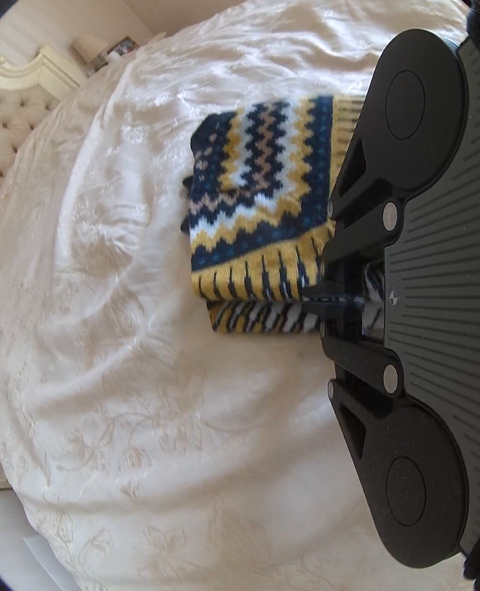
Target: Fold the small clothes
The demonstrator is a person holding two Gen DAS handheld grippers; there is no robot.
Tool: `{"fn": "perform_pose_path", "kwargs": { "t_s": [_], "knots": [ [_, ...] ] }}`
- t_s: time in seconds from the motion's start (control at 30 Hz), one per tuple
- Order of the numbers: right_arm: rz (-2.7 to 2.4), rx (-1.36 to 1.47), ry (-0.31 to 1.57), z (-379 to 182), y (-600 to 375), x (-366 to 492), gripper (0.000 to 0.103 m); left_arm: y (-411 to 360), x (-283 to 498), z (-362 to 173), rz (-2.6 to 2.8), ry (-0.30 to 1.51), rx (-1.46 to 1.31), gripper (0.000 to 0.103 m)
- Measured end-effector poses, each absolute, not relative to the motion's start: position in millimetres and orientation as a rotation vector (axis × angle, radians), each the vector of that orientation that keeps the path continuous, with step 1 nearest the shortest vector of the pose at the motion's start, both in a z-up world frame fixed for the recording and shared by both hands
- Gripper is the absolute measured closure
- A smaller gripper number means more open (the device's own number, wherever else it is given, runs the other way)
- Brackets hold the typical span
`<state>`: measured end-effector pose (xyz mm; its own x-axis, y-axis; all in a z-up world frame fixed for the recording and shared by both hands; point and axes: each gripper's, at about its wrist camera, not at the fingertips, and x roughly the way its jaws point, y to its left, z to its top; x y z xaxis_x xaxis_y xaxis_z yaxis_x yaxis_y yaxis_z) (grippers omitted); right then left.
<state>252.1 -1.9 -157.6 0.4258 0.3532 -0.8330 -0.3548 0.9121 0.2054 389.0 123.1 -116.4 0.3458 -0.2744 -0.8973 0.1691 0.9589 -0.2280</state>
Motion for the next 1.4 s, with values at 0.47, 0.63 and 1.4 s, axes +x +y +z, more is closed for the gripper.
{"fn": "perform_pose_path", "kwargs": {
  "t_s": [0.47, 0.63, 1.4],
  "knots": [
    [0.455, 0.094, 0.999, -134.0, -39.4, 234.8, 0.044, 121.3, 382.4, -103.5, -0.329, 1.142, -0.028, 0.054],
    [0.393, 0.136, 0.952, -118.1, -66.2, 228.0, 0.032, 99.2, 377.0, -99.5, -0.389, 1.125, 0.007, 0.046],
    [-0.031, 0.331, 0.974, -174.6, -193.9, 337.9, 0.005, 93.6, 337.2, -113.9, -0.403, 1.188, 0.063, 0.036]
  ]
}}
